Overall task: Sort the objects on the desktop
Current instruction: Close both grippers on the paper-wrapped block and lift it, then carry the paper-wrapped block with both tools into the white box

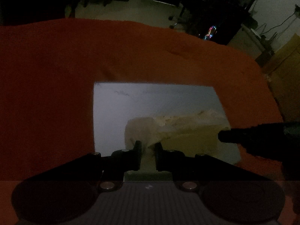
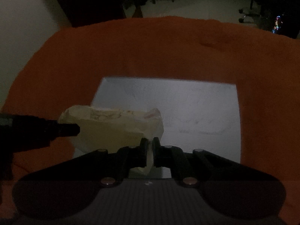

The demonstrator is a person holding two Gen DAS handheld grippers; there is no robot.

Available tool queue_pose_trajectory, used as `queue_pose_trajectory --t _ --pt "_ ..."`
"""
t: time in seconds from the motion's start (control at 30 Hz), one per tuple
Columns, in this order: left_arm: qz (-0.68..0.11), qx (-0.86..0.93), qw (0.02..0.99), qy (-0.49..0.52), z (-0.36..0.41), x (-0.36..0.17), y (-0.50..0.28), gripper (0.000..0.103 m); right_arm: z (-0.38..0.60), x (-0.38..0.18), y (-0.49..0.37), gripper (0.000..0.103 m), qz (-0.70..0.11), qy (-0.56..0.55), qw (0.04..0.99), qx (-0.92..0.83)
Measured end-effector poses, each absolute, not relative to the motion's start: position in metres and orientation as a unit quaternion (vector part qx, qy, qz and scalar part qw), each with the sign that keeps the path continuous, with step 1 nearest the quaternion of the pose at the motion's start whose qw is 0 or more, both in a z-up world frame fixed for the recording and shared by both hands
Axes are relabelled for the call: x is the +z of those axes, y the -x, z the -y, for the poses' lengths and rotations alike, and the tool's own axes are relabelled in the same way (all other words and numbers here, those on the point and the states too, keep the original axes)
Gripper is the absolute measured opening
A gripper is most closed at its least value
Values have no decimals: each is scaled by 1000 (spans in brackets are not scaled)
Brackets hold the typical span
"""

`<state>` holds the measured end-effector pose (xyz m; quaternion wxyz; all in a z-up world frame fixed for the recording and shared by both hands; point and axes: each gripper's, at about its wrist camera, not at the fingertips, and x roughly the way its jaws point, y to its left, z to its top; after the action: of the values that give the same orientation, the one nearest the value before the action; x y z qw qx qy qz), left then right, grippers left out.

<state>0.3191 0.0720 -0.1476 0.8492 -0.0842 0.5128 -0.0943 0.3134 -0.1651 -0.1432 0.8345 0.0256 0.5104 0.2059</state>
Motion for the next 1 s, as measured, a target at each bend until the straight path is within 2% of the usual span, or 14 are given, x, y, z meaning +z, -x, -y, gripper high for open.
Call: queue_pose_trajectory --t 0.3,0.53,0.7,1.0 --pt "-515 -106 849 50 -54 -100 -283 11 176 -98 -288 7 -508 -22 832 220" --pt "-521 -133 843 26 -40 -88 -230 11 181 -80 -236 7 -506 0 833 225" --pt "-524 -155 838 8 -26 -89 -180 11 183 -80 -199 7 -512 12 830 224" --pt "-573 -168 802 8 -8 -114 -126 11 183 -118 -133 7 -558 33 799 221"
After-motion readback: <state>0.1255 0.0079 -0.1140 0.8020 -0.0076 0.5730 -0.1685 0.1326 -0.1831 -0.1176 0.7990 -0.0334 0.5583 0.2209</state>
